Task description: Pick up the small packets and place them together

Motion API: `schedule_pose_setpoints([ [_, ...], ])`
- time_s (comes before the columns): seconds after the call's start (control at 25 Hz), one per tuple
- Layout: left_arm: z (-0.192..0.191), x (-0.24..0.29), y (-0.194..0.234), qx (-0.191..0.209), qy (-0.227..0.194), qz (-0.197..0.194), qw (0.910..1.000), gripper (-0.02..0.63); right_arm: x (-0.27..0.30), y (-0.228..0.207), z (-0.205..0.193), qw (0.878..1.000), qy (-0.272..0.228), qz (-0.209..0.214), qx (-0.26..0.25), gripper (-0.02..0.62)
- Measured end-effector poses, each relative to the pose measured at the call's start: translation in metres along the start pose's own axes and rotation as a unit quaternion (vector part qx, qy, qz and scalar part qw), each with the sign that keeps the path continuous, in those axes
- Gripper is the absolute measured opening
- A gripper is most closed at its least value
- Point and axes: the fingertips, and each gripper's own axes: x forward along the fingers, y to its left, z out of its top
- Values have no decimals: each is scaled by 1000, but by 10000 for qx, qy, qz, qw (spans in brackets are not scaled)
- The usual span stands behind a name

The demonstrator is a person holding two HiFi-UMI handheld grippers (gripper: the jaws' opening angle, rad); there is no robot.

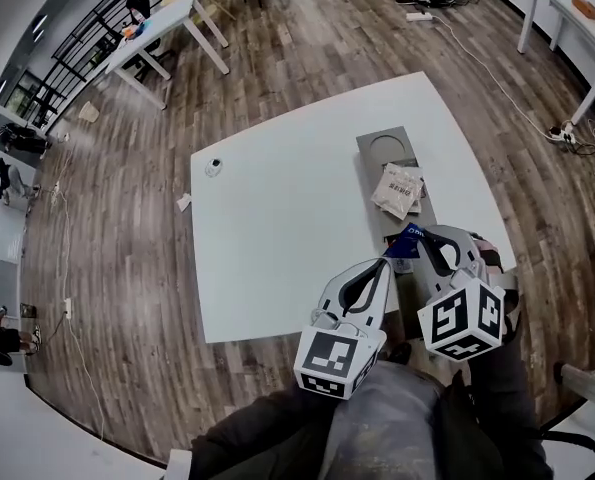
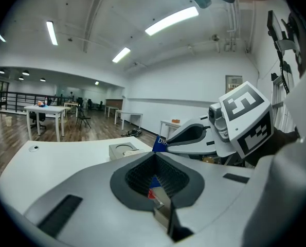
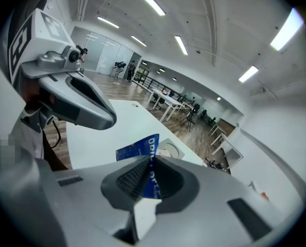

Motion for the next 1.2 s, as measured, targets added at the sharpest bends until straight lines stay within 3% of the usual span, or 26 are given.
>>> schedule_pose_setpoints([
  [0.2,9,21,38,-120,-35,70,9999,3,35,-36,24,9999,5,-46,-143,32],
  [0.52,-12,51,88,-552,348,33,9979,3,108,-77,30,9993,304,191,-103,32],
  [0.96,-50,63,131,-1129,821,69,9902,3,189,-82,5,9948,858,528,172,48],
  [1.2,-50,63,133,-1163,846,43,9896,3,195,-82,1,9945,920,388,321,91],
])
